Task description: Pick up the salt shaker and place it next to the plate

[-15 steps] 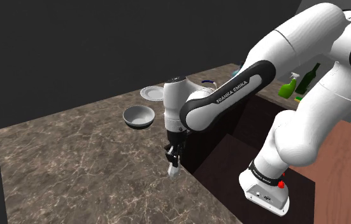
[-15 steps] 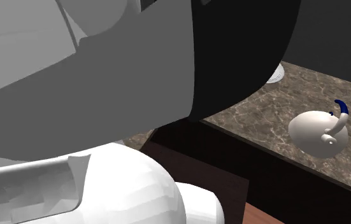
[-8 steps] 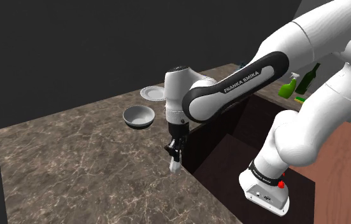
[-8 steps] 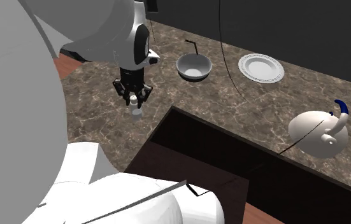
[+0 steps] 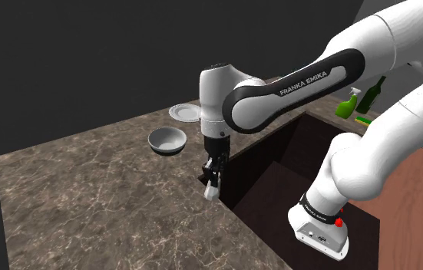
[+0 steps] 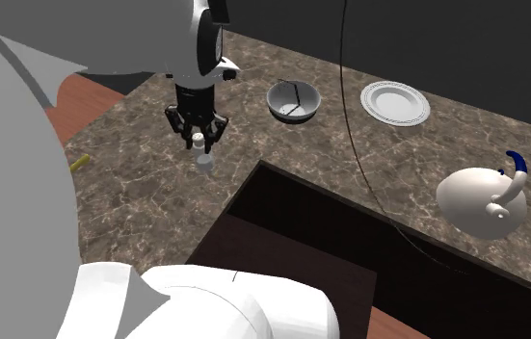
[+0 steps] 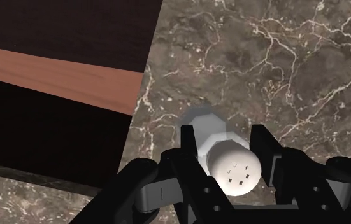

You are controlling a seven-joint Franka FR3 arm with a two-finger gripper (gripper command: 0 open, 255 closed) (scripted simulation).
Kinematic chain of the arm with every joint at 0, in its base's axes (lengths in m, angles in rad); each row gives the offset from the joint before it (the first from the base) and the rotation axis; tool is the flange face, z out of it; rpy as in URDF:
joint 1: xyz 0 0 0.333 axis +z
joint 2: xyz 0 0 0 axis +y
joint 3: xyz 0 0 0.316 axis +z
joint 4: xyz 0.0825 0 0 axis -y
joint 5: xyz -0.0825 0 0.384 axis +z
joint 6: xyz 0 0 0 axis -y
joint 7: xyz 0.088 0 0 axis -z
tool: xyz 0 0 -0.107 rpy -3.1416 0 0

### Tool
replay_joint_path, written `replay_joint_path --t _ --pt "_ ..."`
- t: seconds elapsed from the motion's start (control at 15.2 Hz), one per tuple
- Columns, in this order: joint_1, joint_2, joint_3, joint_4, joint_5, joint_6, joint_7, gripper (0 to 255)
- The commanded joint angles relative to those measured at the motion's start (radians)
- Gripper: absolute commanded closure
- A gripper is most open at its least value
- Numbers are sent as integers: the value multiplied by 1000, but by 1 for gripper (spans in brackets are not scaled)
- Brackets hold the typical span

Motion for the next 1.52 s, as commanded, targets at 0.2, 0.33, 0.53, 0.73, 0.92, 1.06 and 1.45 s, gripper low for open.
replay_joint_path --t 0.2,0.33,0.53,0.73,0.92,1.06,1.45 --pt "-2 -37 -11 41 -4 -78 4 255" --pt "-2 -49 -15 58 -6 -107 7 255" --pt "-3 -66 -20 85 -8 -151 11 255" --pt "-4 -81 -26 113 -10 -194 15 255" --pt "-17 -78 -43 125 -24 -207 -5 255" --pt "-41 -59 -73 130 -49 -202 -49 255" --pt "-115 21 -158 171 -122 -183 -173 255"
